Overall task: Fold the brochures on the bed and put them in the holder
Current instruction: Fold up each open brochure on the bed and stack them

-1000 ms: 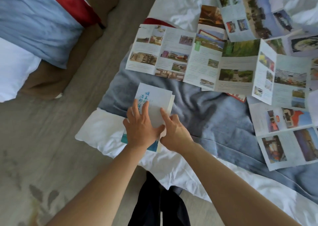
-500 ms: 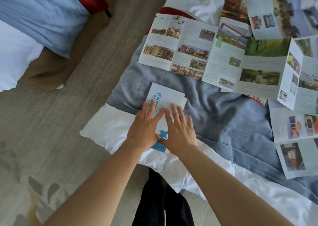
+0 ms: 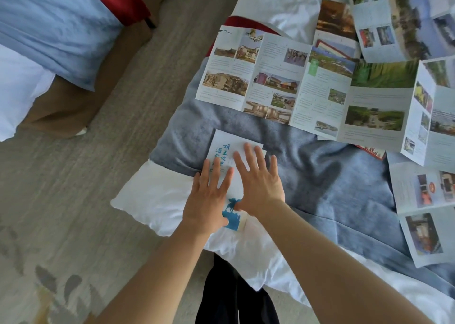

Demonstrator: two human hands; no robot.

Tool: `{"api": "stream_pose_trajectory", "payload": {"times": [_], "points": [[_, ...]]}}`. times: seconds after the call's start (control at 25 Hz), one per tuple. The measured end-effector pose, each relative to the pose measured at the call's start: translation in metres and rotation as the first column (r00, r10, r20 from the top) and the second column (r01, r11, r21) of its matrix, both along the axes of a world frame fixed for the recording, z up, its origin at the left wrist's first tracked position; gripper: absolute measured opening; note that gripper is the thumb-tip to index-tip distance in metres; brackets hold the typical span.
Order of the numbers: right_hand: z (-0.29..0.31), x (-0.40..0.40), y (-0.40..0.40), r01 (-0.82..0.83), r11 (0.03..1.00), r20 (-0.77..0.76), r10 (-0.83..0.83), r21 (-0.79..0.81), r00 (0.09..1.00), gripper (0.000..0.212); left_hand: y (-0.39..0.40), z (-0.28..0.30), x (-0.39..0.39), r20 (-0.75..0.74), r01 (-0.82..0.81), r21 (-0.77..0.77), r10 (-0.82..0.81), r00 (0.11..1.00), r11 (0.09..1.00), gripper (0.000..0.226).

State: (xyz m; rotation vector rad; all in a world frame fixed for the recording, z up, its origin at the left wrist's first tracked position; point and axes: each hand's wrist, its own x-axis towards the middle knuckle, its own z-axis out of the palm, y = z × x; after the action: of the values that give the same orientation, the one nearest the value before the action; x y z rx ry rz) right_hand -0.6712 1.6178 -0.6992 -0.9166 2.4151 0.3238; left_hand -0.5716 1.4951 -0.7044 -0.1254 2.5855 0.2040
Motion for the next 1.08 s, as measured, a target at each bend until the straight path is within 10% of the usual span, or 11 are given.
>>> {"api": "stream_pose_trajectory", "payload": {"times": [0.48,1.08], "points": [[0.082,-0.068,0.038,0.145,0.971,0.0,-0.148,-0.189,0.989,0.057,0.001,0.055,-0.097,-0.188,-0.142,0.097,0.158,0.969,0.985,0.043],[0.06,-0.155,0.067,0.222,0.936,0.025,-0.224,-0.272,0.974,0.066,0.004,0.041,-0.21,-0.124,-0.333,0.143,0.35,0.928,0.932,0.052]]}}
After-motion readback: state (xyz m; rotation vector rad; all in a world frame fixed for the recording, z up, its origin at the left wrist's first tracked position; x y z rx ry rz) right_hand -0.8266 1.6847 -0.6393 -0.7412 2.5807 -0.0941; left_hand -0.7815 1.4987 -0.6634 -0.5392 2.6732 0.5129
